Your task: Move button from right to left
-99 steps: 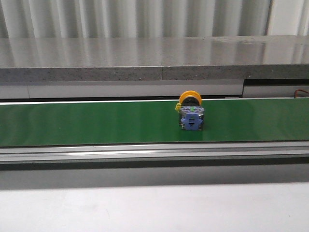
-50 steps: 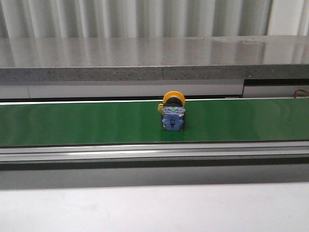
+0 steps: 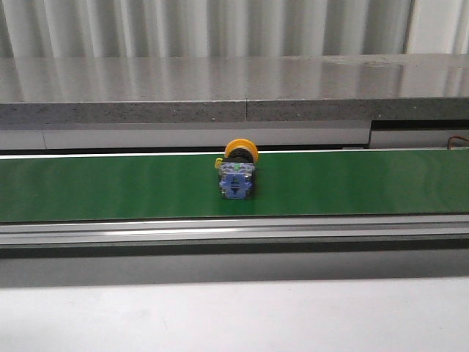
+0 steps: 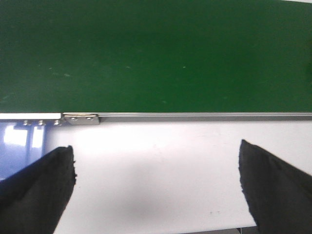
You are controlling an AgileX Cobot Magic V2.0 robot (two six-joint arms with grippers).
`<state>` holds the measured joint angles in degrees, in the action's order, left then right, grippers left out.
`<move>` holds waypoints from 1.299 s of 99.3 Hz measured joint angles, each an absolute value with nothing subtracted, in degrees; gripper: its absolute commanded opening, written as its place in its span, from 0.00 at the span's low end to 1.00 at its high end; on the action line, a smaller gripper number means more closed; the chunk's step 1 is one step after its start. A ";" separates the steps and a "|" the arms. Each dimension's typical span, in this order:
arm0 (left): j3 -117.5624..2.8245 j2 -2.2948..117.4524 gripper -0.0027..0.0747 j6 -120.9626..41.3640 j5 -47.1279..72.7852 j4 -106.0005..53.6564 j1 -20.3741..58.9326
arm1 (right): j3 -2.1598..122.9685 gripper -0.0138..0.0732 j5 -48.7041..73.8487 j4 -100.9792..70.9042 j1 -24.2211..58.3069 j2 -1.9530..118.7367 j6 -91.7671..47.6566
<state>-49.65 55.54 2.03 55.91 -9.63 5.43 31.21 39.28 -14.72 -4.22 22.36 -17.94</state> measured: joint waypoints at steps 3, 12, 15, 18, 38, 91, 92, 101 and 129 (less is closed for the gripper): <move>-50.21 56.35 0.88 2.03 55.77 -9.95 6.32 | 31.21 0.08 39.28 -14.72 -4.22 22.36 -17.94; -52.25 59.13 0.88 2.60 54.37 -10.84 10.43 | 31.21 0.08 39.28 -14.72 -4.22 22.36 -17.94; -52.95 60.58 0.88 3.07 53.71 -10.82 12.07 | 31.21 0.08 39.28 -14.72 -4.22 22.36 -17.94; -53.89 61.86 0.88 3.76 52.91 -10.82 13.79 | 31.21 0.08 39.28 -14.72 -4.22 22.36 -17.94; -61.05 73.36 0.88 12.01 49.72 -3.44 26.33 | 31.21 0.08 39.28 -14.72 -4.22 22.36 -17.94; -80.25 99.42 0.87 15.61 48.35 1.78 36.75 | 30.86 0.08 39.38 -14.72 -4.22 22.36 -17.94; -80.26 99.83 0.87 15.61 48.35 1.78 36.75 | 30.86 0.08 39.38 -14.72 -4.22 22.36 -17.94; -80.70 102.07 0.87 15.61 48.25 2.02 36.86 | 30.86 0.08 39.38 -14.72 -4.22 22.36 -17.94; -80.73 106.38 0.71 17.81 49.80 5.18 36.86 | 30.86 0.08 39.38 -14.72 -4.22 22.36 -17.94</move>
<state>-80.73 106.38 17.81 49.80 5.18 36.86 30.86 39.38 -14.72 -4.22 22.36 -17.94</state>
